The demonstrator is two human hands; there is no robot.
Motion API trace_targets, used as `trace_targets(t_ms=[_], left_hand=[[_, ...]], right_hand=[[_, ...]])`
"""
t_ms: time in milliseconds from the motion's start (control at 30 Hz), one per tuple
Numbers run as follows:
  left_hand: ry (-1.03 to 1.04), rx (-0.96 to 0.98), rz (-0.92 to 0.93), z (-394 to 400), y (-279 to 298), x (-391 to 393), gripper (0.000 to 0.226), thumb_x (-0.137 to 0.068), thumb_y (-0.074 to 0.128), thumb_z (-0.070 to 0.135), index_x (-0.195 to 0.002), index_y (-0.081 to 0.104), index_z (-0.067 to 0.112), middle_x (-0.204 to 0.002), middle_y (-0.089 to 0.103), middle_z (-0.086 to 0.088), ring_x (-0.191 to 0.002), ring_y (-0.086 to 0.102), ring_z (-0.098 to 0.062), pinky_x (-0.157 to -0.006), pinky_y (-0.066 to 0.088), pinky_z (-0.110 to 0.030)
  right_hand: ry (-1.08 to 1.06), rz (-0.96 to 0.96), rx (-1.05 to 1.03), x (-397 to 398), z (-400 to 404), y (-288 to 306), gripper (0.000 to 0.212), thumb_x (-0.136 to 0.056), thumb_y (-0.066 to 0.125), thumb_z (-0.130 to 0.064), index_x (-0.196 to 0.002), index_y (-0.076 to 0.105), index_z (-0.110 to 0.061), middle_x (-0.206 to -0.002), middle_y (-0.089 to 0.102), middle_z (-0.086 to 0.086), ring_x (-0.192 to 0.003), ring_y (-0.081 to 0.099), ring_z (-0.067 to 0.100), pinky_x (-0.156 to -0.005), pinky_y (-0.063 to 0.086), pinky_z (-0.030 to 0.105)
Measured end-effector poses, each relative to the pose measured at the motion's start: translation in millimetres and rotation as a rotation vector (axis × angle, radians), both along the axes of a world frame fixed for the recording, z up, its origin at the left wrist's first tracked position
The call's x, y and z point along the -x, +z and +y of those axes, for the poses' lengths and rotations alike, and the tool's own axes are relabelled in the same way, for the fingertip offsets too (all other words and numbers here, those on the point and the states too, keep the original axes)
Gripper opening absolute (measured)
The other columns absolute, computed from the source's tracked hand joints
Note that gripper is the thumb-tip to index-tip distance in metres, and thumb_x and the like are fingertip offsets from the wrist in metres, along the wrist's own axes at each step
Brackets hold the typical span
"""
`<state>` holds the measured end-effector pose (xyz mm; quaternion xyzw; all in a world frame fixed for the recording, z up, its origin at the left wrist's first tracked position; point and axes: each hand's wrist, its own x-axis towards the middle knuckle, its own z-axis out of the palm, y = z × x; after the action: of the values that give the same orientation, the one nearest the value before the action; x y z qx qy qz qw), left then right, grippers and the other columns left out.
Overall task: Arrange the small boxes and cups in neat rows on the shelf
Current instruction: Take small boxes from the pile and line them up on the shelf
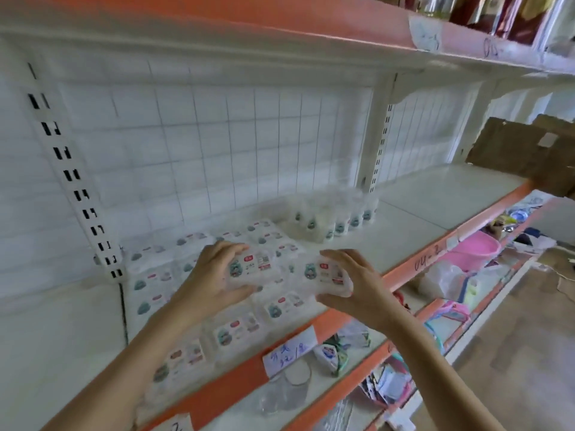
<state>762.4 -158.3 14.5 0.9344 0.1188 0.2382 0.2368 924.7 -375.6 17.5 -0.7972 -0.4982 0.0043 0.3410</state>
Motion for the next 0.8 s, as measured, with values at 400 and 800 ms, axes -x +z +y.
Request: trace_targets(t_ms=[400, 800], left_hand=[[0.396, -0.037, 0.115, 71, 8, -82, 0.071, -0.078, 0.068, 0.040, -0.138, 0.036, 0.018, -0.137, 0.041, 0.005, -0.127, 0.032, -0.012, -0.104, 0.028, -0.024], [0.636, -0.104, 0.262, 90, -20, -114, 0.055, -0.083, 0.064, 0.035, -0.131, 0.043, 0.017, -0.140, 0.033, 0.004, -0.119, 0.044, -0.012, -0.092, 0.034, -0.020]], right_hand=[[0.323, -0.141, 0.125, -132, 161, 23, 0.070, -0.078, 0.071, -0.032, -0.138, 0.036, -0.025, -0.137, 0.037, -0.001, -0.125, 0.030, 0.020, -0.103, 0.028, 0.029], [0.485, -0.012, 0.277, -159, 246, -17, 0.064, -0.084, 0.064, -0.018, -0.140, 0.033, -0.015, -0.141, 0.026, 0.005, -0.124, 0.037, 0.021, -0.096, 0.036, 0.023]])
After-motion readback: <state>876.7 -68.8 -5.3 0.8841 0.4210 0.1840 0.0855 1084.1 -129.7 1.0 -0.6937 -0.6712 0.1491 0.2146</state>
